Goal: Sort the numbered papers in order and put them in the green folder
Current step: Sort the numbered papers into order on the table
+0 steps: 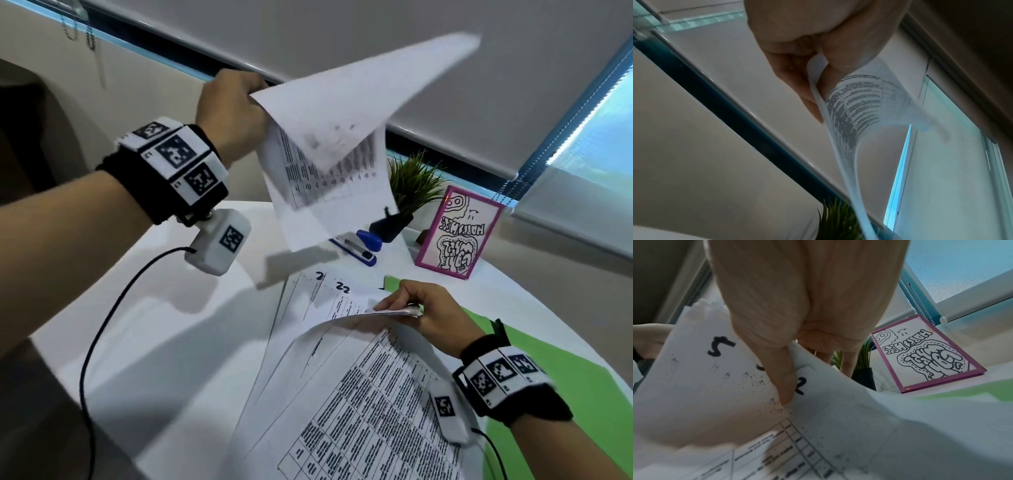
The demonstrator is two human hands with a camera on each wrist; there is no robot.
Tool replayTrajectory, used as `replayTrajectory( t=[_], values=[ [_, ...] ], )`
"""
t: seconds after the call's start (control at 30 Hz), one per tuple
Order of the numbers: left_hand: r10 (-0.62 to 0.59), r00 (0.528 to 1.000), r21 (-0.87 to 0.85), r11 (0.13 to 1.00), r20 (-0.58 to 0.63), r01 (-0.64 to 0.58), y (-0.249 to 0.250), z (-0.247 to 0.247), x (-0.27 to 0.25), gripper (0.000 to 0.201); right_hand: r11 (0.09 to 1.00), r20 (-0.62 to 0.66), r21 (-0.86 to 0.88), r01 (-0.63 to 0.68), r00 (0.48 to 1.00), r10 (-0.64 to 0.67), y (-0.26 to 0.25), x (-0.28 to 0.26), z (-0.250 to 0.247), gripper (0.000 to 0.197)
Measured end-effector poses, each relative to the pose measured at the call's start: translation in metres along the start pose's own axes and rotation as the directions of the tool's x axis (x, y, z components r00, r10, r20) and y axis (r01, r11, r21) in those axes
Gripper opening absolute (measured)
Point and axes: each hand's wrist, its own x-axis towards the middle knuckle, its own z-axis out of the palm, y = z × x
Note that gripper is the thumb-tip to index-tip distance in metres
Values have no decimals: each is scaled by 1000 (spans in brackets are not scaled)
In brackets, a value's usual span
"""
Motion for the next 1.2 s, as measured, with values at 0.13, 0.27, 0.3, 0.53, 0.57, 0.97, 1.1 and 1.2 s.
replayTrajectory(
  t=[0.13, 0.27, 0.3, 0.53, 0.57, 0.97, 1.1, 1.2],
  values=[
    [-54, 975, -79, 994, 214, 73, -4, 19, -23, 27, 1000, 2, 3, 20, 1000, -20, -2, -3, -3, 23],
    [39, 967, 110, 992, 251, -69, -13, 40, -45, 16, 997, -25, -43, 65, 997, -66, -5, -8, -10, 24],
    [59, 961, 138, 985, 271, -100, -15, 44, -49, 10, 996, -33, -50, 69, 997, -70, -6, -9, -12, 23],
    [-25, 765, -23, 998, 644, 52, -28, 56, -71, 17, 997, -85, 30, 76, 994, -73, -12, -13, -22, 15],
    [-50, 724, -47, 993, 688, 113, -29, 58, -75, 17, 996, -95, 39, 80, 993, -76, -13, -12, -22, 15],
    [-298, 362, 310, 950, 883, 26, -53, 79, -113, 12, 998, -101, 8, 56, 993, -55, -20, -6, -28, 11],
    [-285, 409, 325, 945, 867, -29, -51, 78, -106, 23, 999, -115, 1, 53, 992, -53, -25, -3, -38, 12],
    [-242, 345, 268, 963, 907, -30, -44, 73, -104, 22, 999, -115, 2, 35, 993, -35, -26, -1, -43, 12]
  ],
)
